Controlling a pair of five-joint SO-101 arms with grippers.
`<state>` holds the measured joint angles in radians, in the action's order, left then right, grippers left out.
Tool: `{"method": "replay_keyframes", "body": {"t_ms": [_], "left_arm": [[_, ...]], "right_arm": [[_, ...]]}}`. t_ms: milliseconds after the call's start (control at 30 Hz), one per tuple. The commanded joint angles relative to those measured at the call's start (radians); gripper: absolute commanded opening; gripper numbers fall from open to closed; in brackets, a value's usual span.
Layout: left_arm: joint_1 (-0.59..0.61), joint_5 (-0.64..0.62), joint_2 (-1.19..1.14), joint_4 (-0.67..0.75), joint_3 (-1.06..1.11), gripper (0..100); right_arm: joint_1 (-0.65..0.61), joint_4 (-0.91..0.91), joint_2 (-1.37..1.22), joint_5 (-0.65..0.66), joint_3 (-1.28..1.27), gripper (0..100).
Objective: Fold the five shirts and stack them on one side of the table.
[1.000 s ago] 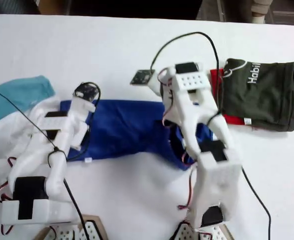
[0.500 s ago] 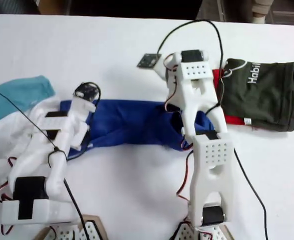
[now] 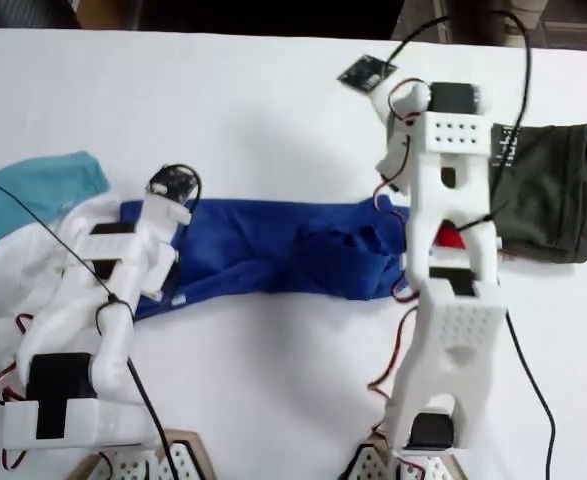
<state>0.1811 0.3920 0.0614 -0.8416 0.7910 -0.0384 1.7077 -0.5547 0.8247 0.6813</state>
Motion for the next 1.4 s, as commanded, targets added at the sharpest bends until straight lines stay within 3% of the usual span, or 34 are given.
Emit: {"method": "replay_keyframes", "body": {"t_ms": [0,167,400,633,1367], "left_arm": [[-0.018,-0.003,0.018,0.021,-0.005,2],[-0.018,-0.003,0.018,0.021,-0.005,2],[-0.018,-0.003,0.018,0.021,-0.005,2],[-0.018,-0.003,0.018,0.021,-0.005,2],[-0.018,-0.003,0.018,0.021,-0.005,2]], "right_arm": [[-0.051,0.001,0.197,-0.011,-0.27,1.9],[-0.114,-0.151,0.243,-0.014,-0.491,2.1],[-0.116,-0.315,0.159,-0.018,-0.505,2.5],[-0.11,-0.314,0.087,-0.014,-0.505,13.1],[-0.019,-0.2,0.079,0.058,-0.445,11.5]]}}
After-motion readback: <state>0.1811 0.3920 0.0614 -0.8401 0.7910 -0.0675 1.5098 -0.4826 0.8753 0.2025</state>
